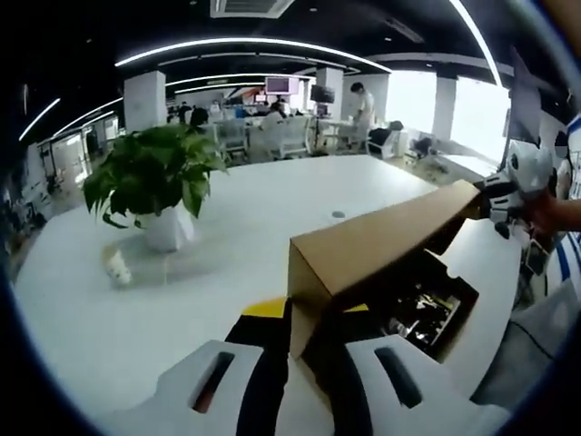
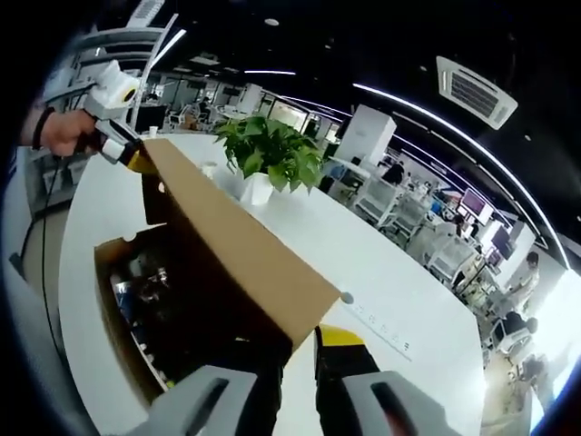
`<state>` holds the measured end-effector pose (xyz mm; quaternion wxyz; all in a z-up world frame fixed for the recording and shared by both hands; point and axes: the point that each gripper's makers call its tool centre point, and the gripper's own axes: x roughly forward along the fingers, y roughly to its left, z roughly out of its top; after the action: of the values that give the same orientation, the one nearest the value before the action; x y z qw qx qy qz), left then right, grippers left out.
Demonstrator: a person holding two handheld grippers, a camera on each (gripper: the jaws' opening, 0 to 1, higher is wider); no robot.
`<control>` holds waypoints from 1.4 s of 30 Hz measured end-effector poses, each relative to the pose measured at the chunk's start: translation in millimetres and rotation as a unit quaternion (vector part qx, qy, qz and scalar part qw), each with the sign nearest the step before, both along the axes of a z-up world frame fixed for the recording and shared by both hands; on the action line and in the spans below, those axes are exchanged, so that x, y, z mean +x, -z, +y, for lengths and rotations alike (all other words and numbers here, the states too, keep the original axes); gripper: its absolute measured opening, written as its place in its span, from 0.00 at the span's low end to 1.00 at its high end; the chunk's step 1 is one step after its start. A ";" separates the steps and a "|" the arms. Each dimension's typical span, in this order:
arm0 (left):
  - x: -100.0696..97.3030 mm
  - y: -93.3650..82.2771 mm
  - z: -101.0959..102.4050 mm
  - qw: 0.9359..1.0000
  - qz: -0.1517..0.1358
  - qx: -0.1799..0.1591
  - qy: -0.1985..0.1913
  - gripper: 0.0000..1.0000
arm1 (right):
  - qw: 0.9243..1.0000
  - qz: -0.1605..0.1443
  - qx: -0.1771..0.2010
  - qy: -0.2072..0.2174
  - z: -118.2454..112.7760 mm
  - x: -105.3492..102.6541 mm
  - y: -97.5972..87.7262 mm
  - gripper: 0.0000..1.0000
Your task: Operate the shoe box by opening the lid, removing the specified soft item, and placing it in the target area until the item is outside and the box remains undamaged.
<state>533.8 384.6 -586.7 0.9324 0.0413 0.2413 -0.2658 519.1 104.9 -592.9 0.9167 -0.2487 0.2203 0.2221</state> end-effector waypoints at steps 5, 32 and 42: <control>5.8 -0.4 -0.1 1.000 0.000 0.000 0.005 0.10 | 1.000 0.003 -0.003 -0.005 -0.5 6.4 0.3 0.07; 45.5 4.3 1.2 1.000 0.001 -0.020 -0.020 0.07 | 1.000 0.020 -0.007 -0.005 -3.8 44.0 6.0 0.08; 55.8 7.9 -0.4 1.000 0.006 -0.015 -0.017 0.06 | 1.000 0.028 -0.010 -0.003 -3.8 52.7 8.9 0.07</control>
<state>589.5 384.2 -594.5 0.9358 0.0220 0.2436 -0.2539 571.9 101.1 -601.8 0.9071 -0.2516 0.2476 0.2293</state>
